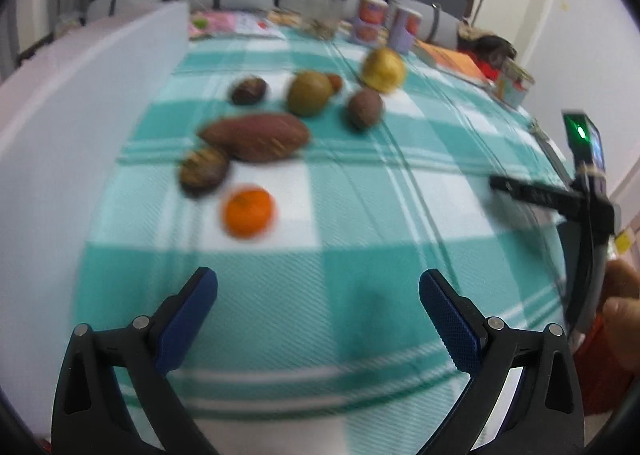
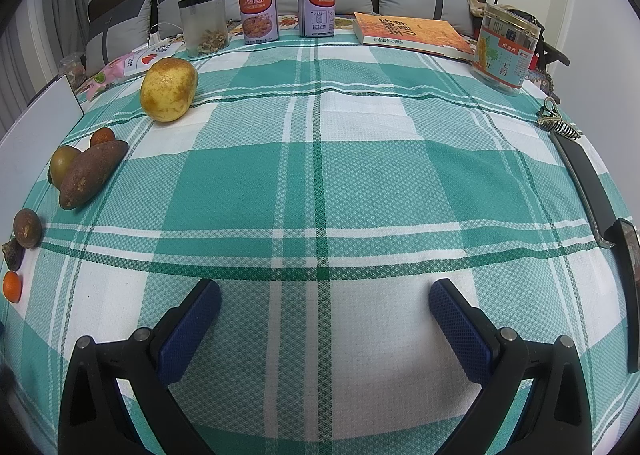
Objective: Organize fruits
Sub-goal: 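Grasp another mandarin with the left gripper while the right gripper grasps a brown sweet potato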
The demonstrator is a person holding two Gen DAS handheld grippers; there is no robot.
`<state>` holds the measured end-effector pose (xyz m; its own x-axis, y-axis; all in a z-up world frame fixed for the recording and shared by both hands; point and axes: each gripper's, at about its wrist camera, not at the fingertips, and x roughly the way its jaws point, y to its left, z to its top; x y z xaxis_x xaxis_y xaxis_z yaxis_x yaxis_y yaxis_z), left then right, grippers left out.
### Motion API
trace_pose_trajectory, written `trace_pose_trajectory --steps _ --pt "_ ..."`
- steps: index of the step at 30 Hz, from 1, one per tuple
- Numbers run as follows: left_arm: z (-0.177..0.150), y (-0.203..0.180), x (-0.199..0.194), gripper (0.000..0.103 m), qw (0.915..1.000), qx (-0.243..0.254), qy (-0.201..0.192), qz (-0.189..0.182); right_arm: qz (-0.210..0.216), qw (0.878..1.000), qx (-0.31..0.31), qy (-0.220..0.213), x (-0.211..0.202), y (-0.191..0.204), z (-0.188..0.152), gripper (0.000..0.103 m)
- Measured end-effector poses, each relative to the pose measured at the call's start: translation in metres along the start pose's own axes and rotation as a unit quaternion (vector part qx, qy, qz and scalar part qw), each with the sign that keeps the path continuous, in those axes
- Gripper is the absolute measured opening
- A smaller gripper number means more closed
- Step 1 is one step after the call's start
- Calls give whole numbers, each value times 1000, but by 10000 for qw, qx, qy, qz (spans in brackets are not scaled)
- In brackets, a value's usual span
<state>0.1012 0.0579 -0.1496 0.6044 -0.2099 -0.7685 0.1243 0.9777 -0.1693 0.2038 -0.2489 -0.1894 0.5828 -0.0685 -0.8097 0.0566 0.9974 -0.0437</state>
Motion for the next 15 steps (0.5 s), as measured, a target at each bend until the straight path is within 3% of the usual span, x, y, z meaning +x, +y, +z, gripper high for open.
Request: trace_pose_trajectory --steps 3,6,8,13,15 --pt "21 17 1 100 9994 -197 -152 249 2 10000 1 1 0 0 0 103" --pt "33 33 13 99 9989 -431 156 91 0 10000 0 0 0 0 0 103" --pt "29 35 17 97 9993 -294 227 75 0 10000 -1 0 0 0 0 103" --pt "24 29 32 73 9988 -243 404 145 -1 10000 -2 0 0 0 0 103" --pt "26 22 41 72 9982 -142 427 397 -2 10000 -3 0 0 0 0 103"
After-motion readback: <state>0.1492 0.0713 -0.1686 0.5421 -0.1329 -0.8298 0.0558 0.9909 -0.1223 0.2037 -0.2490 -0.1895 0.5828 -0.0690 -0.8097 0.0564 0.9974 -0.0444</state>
